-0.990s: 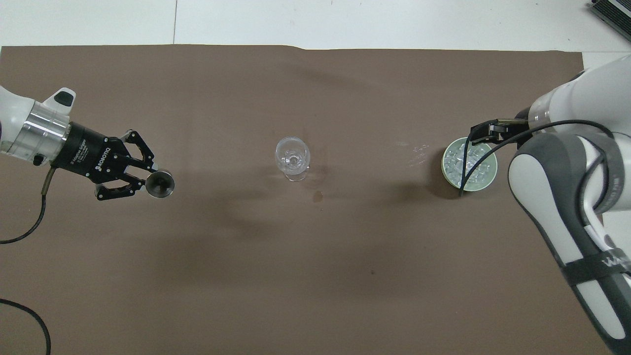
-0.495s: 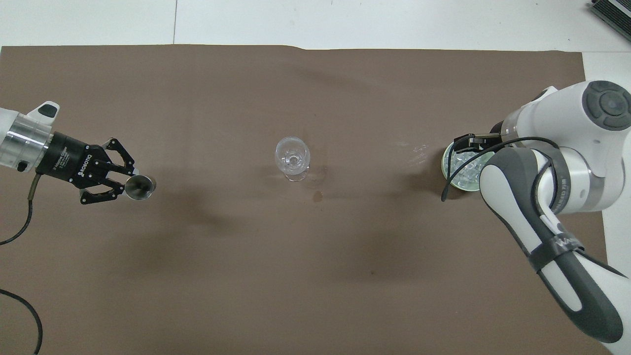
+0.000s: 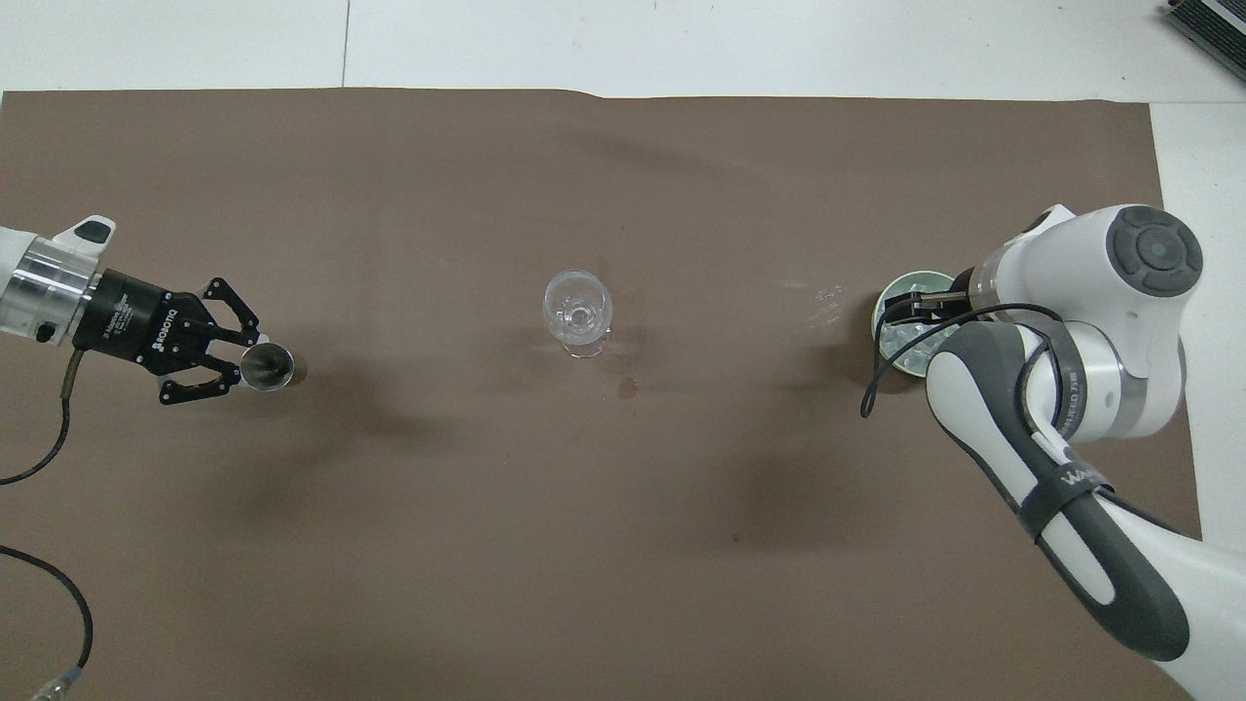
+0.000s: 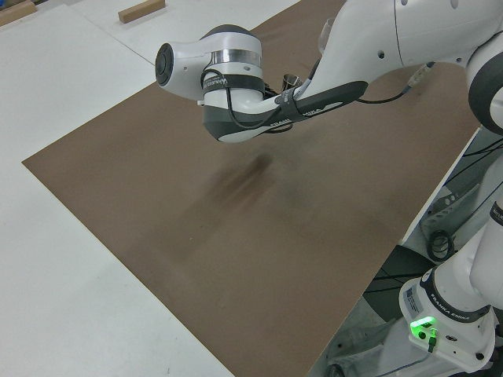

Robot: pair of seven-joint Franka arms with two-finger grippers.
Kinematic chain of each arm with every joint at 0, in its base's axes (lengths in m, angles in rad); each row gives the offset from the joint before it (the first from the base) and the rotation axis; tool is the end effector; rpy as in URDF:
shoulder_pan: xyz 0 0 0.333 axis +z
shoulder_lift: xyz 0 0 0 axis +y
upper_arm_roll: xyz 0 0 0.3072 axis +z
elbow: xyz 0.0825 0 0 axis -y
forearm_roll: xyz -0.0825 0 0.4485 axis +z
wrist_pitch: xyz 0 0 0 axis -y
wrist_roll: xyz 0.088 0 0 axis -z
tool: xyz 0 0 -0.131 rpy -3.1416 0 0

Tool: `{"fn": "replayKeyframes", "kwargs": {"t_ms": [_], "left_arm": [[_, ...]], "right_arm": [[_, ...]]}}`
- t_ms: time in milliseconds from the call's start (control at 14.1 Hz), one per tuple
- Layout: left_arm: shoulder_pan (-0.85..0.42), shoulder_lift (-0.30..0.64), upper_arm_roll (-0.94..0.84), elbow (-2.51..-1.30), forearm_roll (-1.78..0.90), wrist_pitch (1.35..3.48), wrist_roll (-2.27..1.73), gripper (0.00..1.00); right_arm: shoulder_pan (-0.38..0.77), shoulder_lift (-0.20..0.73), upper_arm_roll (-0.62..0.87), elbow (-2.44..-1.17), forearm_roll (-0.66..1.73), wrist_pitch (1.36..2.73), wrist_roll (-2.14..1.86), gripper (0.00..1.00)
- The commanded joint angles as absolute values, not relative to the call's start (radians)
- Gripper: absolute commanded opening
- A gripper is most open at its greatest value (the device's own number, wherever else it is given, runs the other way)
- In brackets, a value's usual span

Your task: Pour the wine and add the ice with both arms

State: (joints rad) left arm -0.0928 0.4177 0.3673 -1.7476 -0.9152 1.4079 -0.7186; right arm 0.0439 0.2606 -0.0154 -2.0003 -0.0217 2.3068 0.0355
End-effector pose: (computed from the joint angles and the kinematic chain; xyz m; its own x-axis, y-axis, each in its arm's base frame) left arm 0.6317 0.0465 0.2876 0.1898 0.4937 -0.8487 0.9428 -0.3328 0.0172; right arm 0.6509 0.0178 0.2599 0.9989 0.0082 0.0464 0.0074 -0.9998 0.0191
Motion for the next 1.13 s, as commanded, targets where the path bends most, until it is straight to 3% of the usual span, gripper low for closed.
{"fn": "replayKeyframes", "kwargs": {"t_ms": [0, 141, 849, 1061], "left_arm": [[-0.078, 0.445, 0.367, -1.758, -0.969, 1.382, -0.689, 0.0], [-0.078, 0.449, 0.367, -1.77, -0.974, 1.385, -0.686, 0.0], [-0.048, 0.497, 0.368, -1.802, -1.012, 1.384, -0.647, 0.0], [-0.038, 0.506, 0.368, -1.804, -1.012, 1.385, -0.634, 0.0]], "right_arm": [[0.035, 0.253, -0.012, -2.019, -0.037, 2.333, 0.005, 0.99], [0.035, 0.253, -0.012, -2.019, -0.041, 2.333, -0.012, 0.92], [0.035, 0.253, -0.012, -2.014, -0.044, 2.319, -0.034, 0.01], [0.035, 0.25, -0.012, -2.002, -0.044, 2.315, -0.029, 0.01]]}}
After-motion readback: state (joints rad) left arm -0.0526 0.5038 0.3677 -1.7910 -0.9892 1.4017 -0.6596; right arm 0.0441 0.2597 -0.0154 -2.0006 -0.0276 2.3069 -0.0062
